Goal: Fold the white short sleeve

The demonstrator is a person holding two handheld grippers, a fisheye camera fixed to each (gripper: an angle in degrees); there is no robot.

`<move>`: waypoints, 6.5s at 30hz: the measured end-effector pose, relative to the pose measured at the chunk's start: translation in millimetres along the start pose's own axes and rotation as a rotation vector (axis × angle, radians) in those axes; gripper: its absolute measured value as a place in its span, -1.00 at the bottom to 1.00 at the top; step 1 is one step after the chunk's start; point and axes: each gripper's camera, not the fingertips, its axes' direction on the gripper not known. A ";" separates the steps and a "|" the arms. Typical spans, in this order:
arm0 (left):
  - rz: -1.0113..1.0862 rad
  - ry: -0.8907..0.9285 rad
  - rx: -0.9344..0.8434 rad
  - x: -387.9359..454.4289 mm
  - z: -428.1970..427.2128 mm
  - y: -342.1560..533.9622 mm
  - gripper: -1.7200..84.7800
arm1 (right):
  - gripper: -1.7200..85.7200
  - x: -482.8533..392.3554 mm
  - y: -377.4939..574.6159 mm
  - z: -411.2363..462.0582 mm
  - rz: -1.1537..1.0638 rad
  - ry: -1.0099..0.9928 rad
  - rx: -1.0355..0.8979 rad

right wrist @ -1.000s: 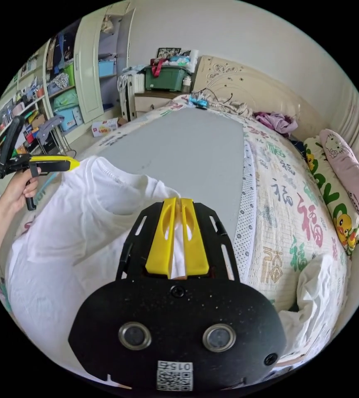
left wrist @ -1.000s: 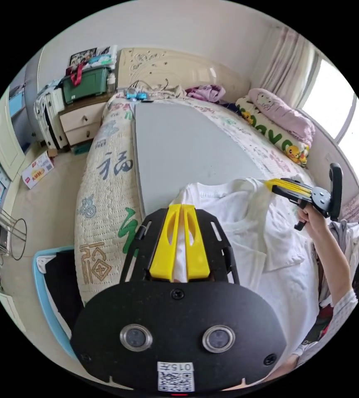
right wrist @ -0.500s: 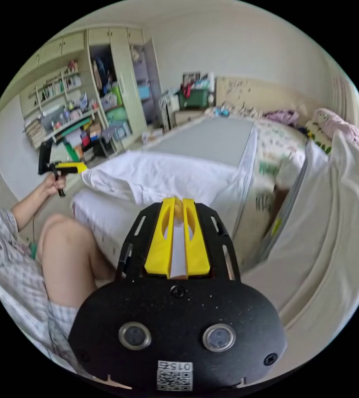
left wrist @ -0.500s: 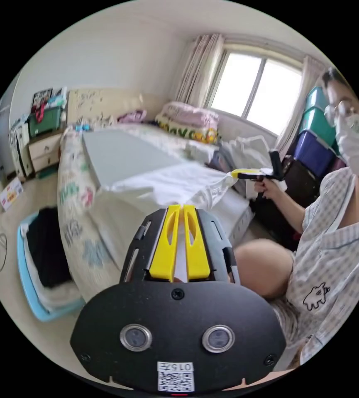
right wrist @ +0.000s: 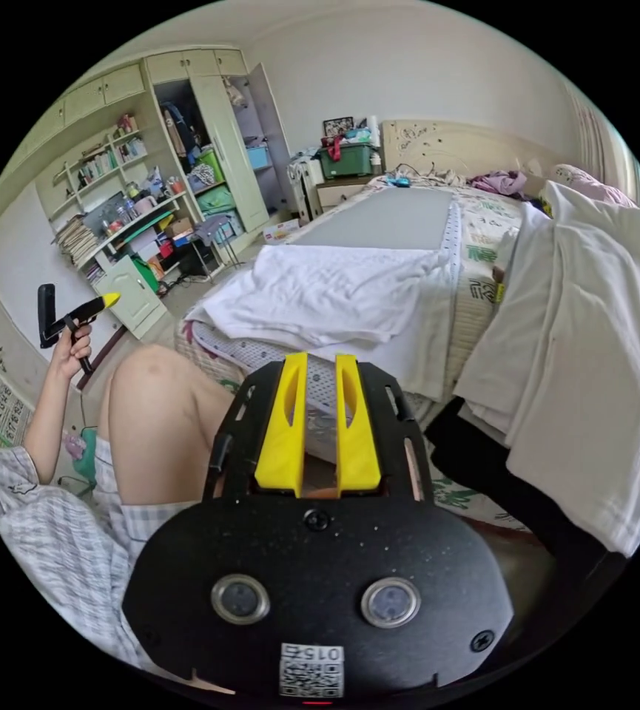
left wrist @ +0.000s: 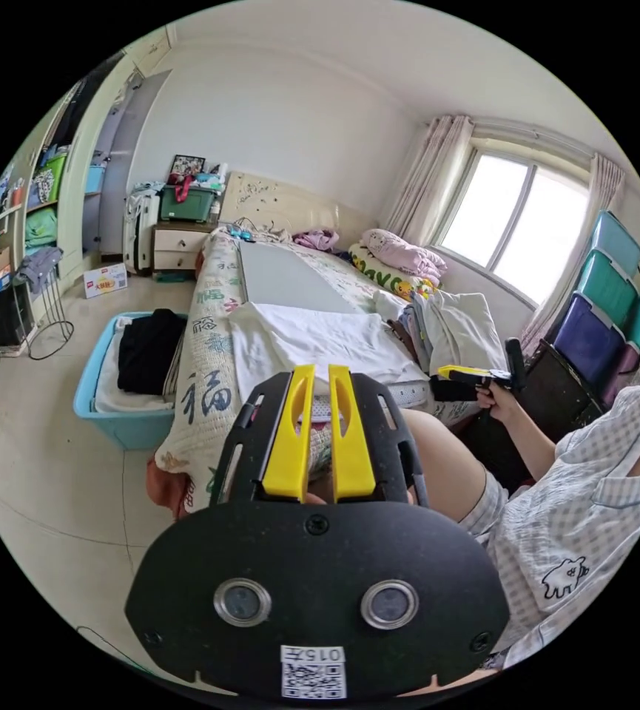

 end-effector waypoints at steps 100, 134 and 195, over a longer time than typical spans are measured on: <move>-0.554 0.024 -0.122 -376.3 303.0 -211.9 -0.84 | -0.90 -166.5 -91.7 233.4 -0.528 -0.373 -0.170; -0.250 0.156 -0.330 -208.8 256.9 -29.1 -0.71 | -0.77 79.0 -59.3 51.8 0.079 0.124 -0.047; 0.760 0.252 -0.761 196.9 629.8 99.4 -0.80 | -0.81 171.2 -271.1 105.1 0.135 0.329 -0.108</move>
